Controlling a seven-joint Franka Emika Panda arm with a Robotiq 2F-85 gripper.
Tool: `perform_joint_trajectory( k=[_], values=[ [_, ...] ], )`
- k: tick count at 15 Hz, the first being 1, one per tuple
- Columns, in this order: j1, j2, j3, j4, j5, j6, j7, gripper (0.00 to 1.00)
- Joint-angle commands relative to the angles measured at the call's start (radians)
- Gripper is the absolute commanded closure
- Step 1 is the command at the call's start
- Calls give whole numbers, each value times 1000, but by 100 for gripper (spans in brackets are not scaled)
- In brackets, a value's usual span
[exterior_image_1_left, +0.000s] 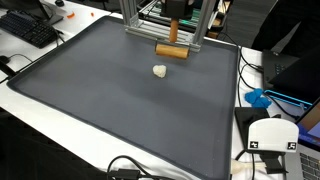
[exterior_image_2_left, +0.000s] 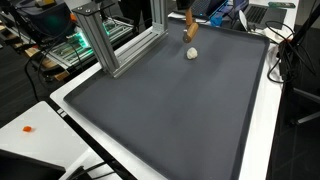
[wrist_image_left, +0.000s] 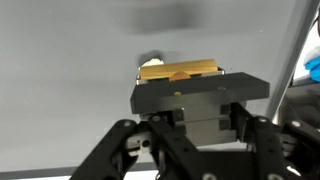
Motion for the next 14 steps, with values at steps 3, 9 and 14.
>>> perform_joint_trajectory(
  k=[3,9,14],
  values=[
    [-12,46,-15,7,-66,51,4,65],
    [-22,92,-22,12,-112,92,38,65],
    [-21,127,-28,24,-136,93,74,65]
  ],
)
